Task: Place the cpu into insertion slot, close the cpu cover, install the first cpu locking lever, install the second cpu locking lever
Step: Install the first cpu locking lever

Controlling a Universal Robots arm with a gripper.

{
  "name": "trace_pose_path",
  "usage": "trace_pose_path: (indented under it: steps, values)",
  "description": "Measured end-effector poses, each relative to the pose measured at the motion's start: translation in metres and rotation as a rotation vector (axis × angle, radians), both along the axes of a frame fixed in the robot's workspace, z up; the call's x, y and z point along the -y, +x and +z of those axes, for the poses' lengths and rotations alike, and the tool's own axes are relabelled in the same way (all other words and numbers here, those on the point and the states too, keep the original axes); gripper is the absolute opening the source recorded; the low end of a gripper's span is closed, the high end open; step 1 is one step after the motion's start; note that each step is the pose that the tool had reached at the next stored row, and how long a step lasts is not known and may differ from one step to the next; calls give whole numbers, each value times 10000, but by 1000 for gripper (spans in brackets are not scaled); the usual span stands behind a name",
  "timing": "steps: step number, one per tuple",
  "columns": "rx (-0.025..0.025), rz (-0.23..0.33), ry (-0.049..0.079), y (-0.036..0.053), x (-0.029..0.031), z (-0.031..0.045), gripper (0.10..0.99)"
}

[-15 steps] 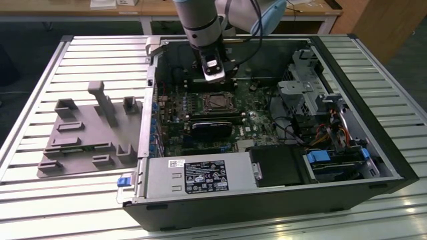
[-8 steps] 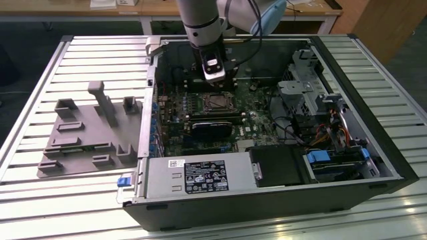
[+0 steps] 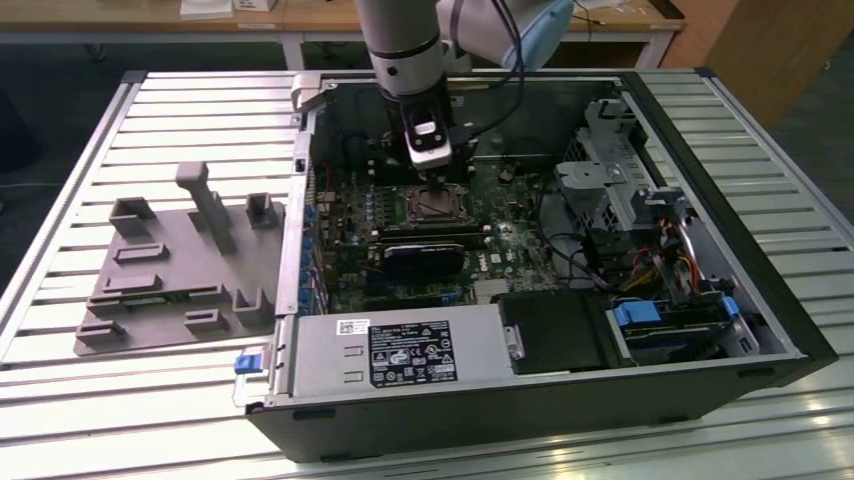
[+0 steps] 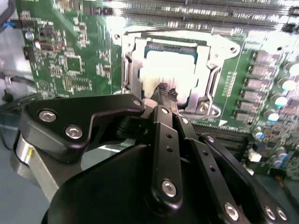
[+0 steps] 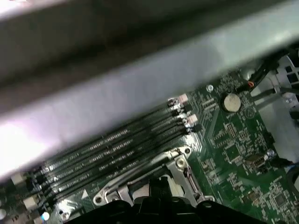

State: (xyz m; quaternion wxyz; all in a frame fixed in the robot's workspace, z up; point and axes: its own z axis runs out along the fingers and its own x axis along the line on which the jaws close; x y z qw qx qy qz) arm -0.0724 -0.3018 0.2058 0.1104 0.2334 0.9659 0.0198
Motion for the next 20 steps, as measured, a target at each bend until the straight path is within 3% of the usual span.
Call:
trace_pose_path:
  steps: [9, 17, 20]
  values:
    - [-30, 0, -12, 0, 170, 0, 102]
    - [-30, 94, -15, -1, 179, 0, 102]
    - [-17, 294, -29, -3, 179, 39, 102]
